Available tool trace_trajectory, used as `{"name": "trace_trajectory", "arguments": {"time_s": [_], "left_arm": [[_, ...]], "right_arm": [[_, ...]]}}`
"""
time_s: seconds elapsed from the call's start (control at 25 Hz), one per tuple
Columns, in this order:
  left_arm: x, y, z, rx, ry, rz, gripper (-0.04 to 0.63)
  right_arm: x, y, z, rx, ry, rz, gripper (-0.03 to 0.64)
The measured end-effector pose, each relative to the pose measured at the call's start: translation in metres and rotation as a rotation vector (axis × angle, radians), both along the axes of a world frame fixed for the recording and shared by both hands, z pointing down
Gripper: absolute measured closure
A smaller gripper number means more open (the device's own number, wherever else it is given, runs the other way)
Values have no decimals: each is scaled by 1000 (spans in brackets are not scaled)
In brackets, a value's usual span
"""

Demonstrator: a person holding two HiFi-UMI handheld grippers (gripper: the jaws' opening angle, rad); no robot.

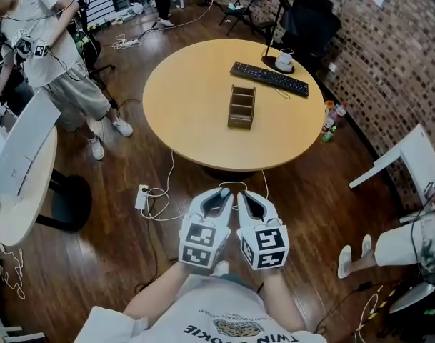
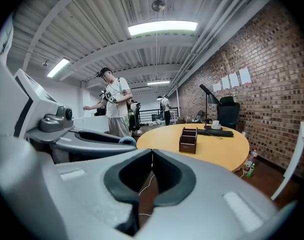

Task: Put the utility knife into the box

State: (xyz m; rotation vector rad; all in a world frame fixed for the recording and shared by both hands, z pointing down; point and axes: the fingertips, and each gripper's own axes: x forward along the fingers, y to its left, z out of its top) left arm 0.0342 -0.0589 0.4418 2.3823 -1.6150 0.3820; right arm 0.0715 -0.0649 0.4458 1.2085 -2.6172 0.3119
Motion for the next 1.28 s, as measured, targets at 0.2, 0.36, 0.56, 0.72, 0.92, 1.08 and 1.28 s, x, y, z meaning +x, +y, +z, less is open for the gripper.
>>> {"name": "trace_trajectory", "arguments": {"time_s": [0.2, 0.36, 0.56, 0.72, 0.92, 1.08, 1.28], "left_arm": [[4, -30, 1, 9, 4, -20, 523], [8, -53, 5, 3, 4, -3, 523], [8, -94, 13, -11, 7, 21, 523], [3, -130, 15, -20, 5, 49, 523], [-9, -176, 22, -39, 4, 93, 523], [-19, -212, 23, -35, 7, 131, 523], [-34, -252, 29, -17, 17, 165, 523]], "right_arm": [[6, -27, 5, -4, -5, -6, 615], [6, -49, 5, -2, 0, -2, 615], [6, -89, 9, -5, 10, 12, 615], [1, -124, 11, -15, 15, 39, 615], [-13, -170, 15, -30, 21, 71, 615], [-23, -204, 15, -33, 28, 110, 615], [-37, -239, 20, -32, 48, 149, 615]]}}
